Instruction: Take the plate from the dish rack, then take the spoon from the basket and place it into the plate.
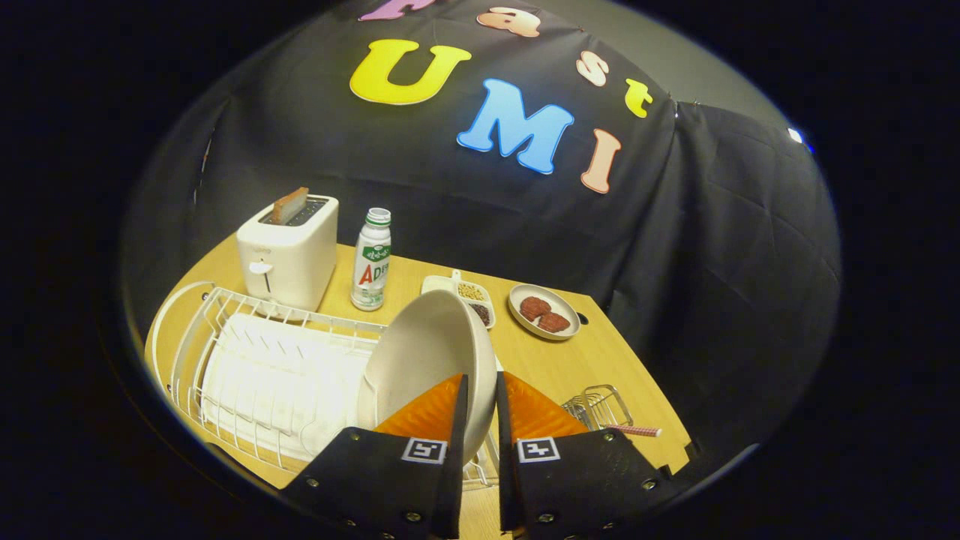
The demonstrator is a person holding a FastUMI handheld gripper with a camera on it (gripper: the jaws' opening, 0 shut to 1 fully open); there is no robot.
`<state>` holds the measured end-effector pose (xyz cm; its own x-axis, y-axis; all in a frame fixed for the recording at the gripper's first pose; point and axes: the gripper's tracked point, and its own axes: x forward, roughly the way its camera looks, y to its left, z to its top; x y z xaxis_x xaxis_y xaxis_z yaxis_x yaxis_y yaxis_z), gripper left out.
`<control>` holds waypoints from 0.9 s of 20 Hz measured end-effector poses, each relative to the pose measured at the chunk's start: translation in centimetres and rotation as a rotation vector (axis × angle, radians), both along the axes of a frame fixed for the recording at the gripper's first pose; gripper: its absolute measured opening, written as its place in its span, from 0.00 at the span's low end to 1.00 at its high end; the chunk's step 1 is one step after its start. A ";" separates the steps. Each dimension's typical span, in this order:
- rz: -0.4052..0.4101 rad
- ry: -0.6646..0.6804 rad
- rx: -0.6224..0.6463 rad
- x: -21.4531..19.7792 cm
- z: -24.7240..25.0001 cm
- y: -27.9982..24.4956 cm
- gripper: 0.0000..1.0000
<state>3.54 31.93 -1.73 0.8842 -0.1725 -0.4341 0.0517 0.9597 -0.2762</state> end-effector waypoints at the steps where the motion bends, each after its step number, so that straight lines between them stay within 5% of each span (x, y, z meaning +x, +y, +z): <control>1: -0.029 0.003 -0.020 0.5 0.0 -0.2 0.11; 3: -0.053 -0.001 -0.056 0.4 1.2 -0.3 0.02; 9: -0.114 0.006 -0.229 1.1 2.4 0.0 0.02; 18: -0.021 -0.119 -0.694 1.6 8.4 3.0 0.02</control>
<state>5.18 34.95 6.64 0.9124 -0.3918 -0.1182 0.1359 0.5626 -0.8154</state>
